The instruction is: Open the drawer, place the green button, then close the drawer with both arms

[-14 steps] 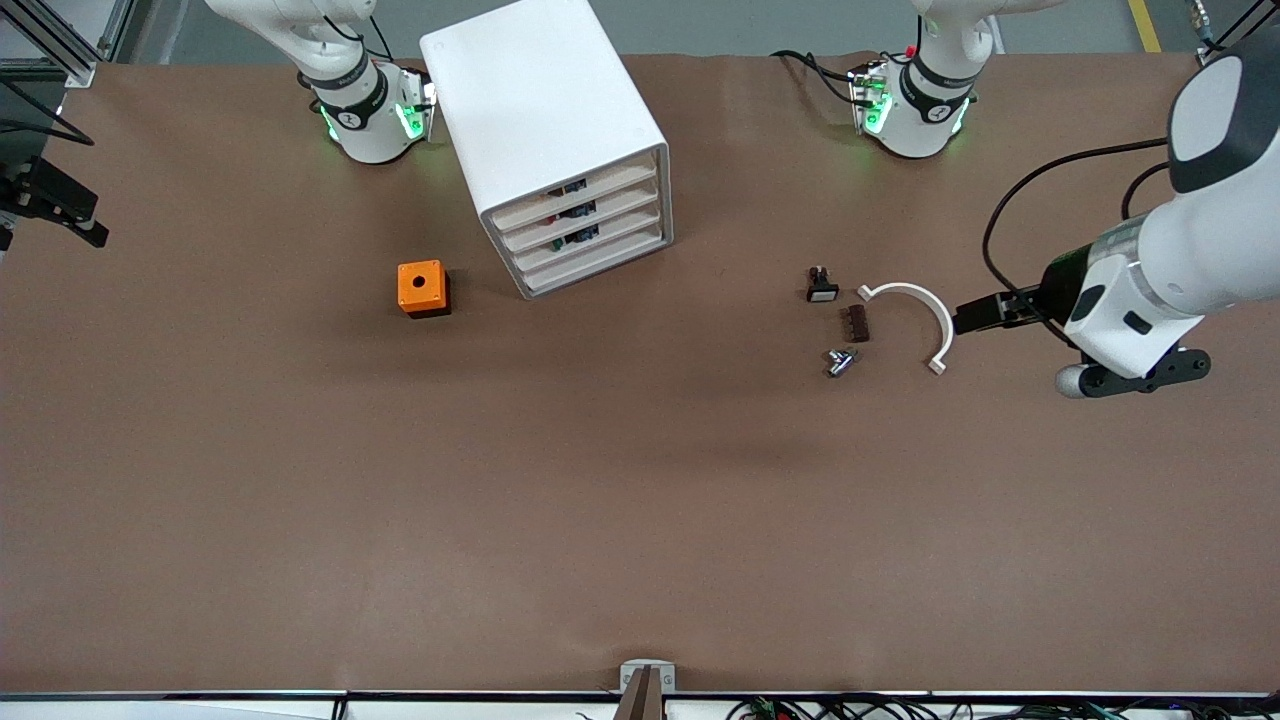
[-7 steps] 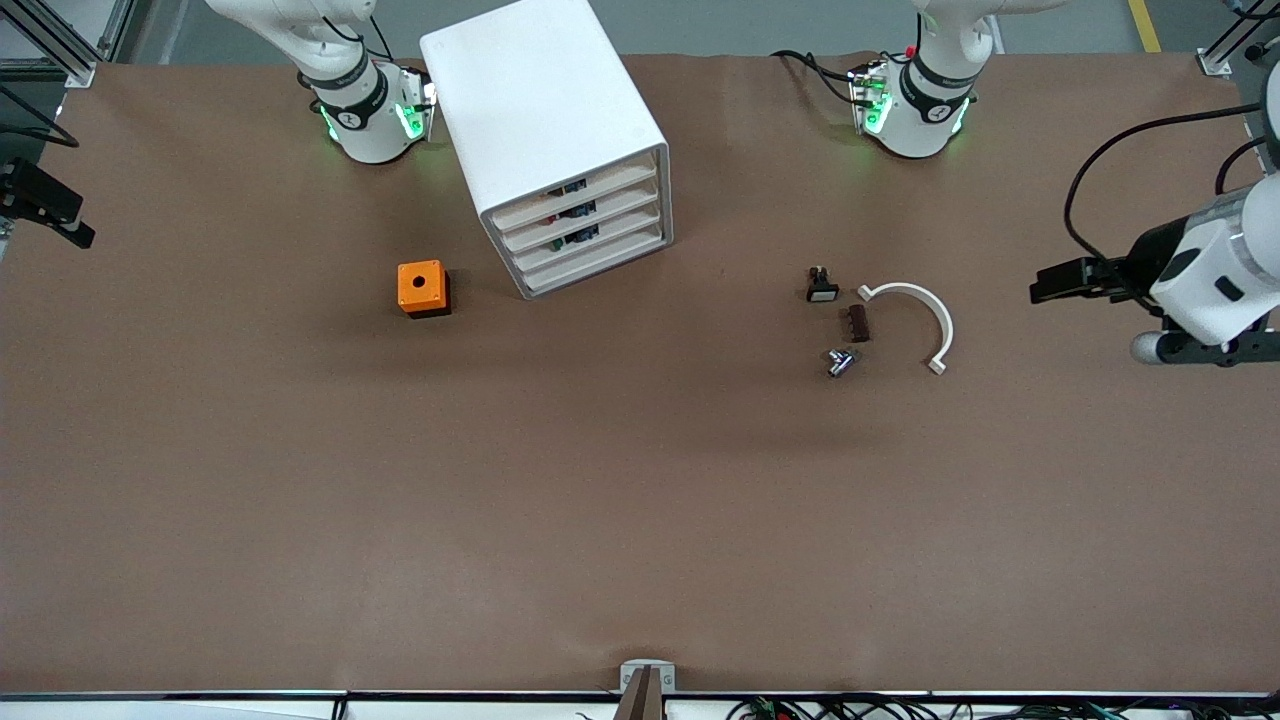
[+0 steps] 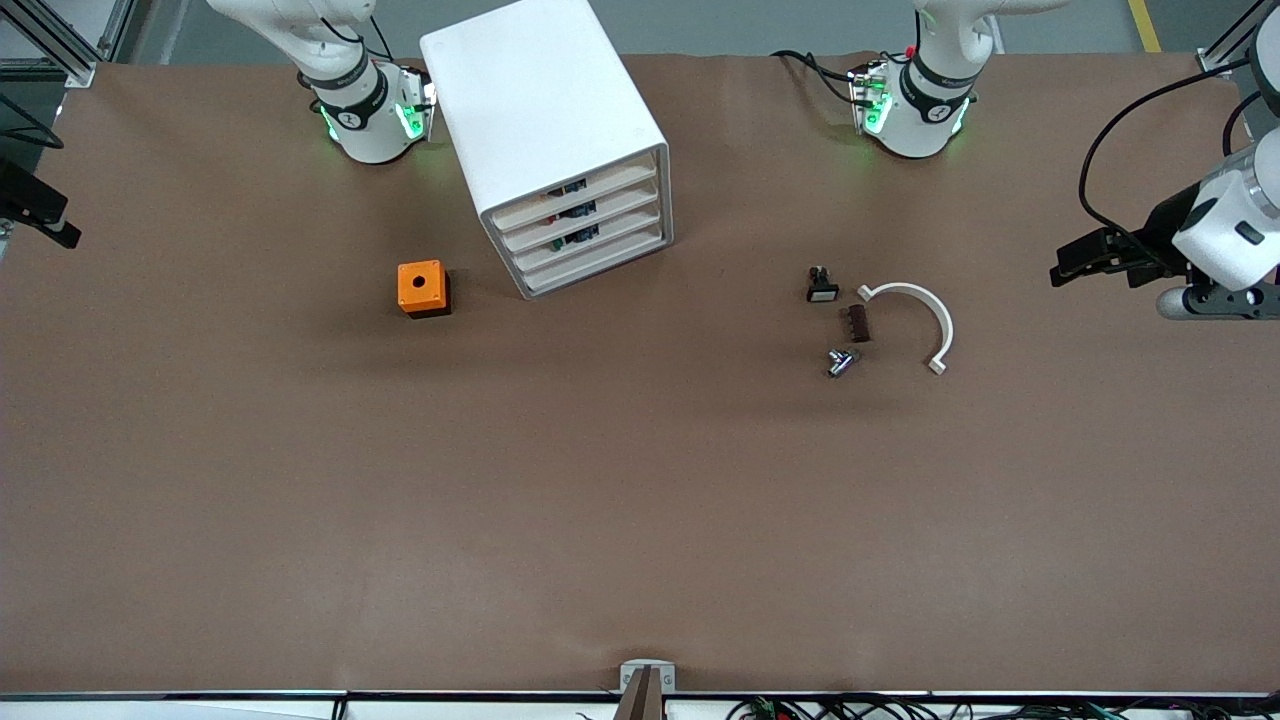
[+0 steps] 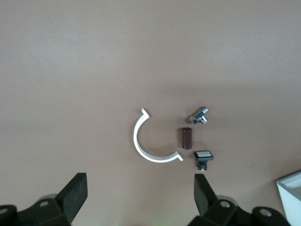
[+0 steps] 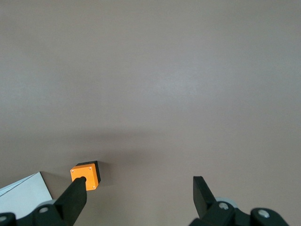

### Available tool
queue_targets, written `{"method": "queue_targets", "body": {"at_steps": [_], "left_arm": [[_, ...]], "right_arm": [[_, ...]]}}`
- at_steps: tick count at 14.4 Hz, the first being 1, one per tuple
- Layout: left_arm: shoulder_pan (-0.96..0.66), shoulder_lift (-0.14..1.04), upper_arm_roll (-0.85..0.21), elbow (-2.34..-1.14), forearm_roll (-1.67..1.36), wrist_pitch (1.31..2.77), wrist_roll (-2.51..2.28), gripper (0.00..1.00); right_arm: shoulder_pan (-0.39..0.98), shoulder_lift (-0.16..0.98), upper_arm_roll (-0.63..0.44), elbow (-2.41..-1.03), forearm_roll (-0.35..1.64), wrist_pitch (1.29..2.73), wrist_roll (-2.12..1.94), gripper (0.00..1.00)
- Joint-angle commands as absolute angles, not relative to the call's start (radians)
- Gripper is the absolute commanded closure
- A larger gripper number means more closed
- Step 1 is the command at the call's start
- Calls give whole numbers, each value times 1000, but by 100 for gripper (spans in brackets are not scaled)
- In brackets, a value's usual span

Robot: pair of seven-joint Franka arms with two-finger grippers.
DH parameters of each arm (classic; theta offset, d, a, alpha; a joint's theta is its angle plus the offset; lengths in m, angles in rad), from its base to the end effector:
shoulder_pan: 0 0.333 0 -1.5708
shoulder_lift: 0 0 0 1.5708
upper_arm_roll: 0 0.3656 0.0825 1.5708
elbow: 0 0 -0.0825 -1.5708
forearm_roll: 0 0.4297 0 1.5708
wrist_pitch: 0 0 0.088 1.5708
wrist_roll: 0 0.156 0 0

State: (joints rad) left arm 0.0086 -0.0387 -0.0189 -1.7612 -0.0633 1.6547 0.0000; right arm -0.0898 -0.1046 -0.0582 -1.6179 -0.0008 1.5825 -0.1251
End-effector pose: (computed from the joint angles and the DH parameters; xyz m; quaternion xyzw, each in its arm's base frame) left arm 0.5827 -0.0155 0.5568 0.9989 -0.0014 -0.0340 0.0309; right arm 0.5603 -0.0855 0.6626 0.9993 -0.0114 0.0345 0.0021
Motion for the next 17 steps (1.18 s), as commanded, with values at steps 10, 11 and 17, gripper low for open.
{"method": "queue_targets", "body": {"at_steps": [10,11,17], "left_arm": [[-8,-101,-41,-1649,-1,1545,-3,0],[-6,-101,-41,-1648,-8,1545,-3,0],[-9,-100,-44,-1634,-6,1539,-8,0]], "right_arm": [[-141,-97,-51,-1605,66,1591,-149,0],[-153,-97,-54,-1605,77,1591,-161,0],[-156,-100,-55,-1603,69,1606,-186,0]]}}
